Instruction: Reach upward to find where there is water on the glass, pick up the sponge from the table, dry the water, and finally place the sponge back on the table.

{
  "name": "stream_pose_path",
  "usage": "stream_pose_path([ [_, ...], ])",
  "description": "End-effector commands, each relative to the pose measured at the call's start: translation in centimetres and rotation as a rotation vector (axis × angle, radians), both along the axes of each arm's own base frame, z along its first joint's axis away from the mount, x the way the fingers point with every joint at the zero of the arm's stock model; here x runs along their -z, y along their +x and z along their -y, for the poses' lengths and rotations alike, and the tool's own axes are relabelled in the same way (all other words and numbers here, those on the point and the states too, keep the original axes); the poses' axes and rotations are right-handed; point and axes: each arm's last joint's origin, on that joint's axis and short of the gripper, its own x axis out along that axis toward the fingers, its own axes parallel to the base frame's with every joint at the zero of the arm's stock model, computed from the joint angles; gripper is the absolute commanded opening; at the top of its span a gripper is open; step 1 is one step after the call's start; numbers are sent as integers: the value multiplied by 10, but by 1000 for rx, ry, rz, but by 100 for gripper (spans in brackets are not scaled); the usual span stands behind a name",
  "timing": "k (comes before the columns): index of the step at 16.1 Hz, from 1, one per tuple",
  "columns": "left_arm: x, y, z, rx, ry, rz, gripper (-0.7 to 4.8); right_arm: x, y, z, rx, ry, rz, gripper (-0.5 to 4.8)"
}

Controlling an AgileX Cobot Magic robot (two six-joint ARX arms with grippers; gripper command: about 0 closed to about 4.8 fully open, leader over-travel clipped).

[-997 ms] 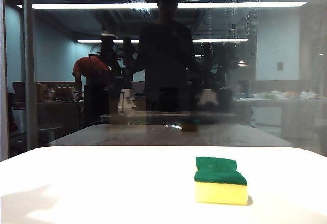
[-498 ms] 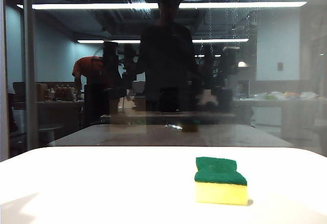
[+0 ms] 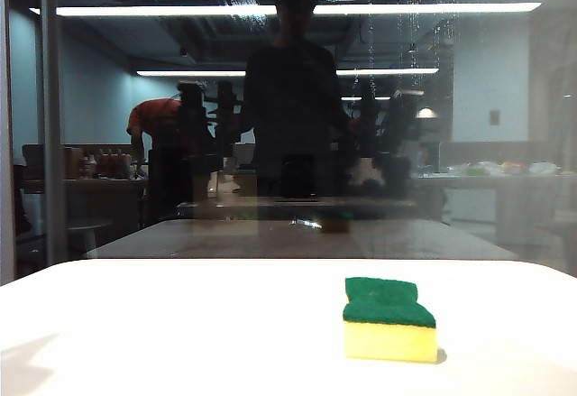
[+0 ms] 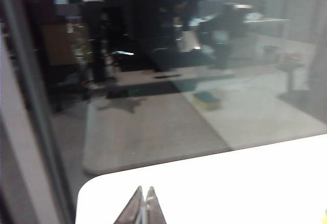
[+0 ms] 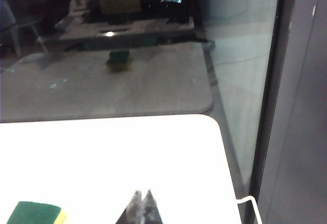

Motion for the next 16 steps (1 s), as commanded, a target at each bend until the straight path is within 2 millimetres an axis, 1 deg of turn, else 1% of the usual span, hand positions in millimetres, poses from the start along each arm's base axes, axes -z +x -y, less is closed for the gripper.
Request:
stream_pose_path([
  [1,14,8,-2,-80,-17,8,-6,10,7,0,21,1,26,-9],
  [5,37,18,-3,-96,-121,-4,-6,33,14,0,44,-5,-25,-9],
  [9,55,22,-3,-102,-121,-35,-6,46,19,0,43,-6,-23,-9],
  [12,60,23,-3,-108,-120,-50,-6,57,22,0,43,-6,-31,-8],
  [16,61,24,-3,-123,-119,-54,-6,65,23,-1,42,-8,-48,-9],
])
